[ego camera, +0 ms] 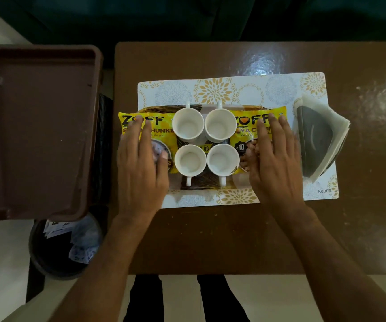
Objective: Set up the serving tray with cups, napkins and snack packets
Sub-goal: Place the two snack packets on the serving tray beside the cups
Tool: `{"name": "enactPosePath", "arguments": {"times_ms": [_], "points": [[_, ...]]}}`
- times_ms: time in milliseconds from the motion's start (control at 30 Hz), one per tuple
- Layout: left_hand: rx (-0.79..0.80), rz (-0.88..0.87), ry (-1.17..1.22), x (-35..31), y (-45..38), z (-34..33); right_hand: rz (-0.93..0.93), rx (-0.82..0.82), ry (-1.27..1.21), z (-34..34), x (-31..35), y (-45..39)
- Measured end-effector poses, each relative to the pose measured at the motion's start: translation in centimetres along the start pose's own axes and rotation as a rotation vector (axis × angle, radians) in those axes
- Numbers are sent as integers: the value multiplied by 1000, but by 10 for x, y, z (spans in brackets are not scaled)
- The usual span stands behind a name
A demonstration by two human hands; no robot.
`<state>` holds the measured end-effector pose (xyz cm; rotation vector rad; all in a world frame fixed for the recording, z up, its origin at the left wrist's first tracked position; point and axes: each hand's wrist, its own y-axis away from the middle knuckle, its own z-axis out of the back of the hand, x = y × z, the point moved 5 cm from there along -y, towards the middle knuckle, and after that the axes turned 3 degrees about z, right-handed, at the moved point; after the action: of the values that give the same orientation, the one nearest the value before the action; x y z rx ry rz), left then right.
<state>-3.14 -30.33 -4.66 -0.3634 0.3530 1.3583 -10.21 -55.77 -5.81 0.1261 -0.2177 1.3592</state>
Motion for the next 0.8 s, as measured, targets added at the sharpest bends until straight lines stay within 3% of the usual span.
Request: {"name": "enactPosePath", "arguments": {"times_ms": [100,233,633,800], "points": [[87,-54,-243,18,-19,-6,32,102,103,-9,-5,-9],[169,-103,-360,26,-23,-19,45,149,153,-17,-6,-11],[209,-73,-351,31,-21,-30,21,188,194,-26,-6,-10],[202,-71,-279,35,-21,-30,-12,146,78,-23,-7,-9]]}}
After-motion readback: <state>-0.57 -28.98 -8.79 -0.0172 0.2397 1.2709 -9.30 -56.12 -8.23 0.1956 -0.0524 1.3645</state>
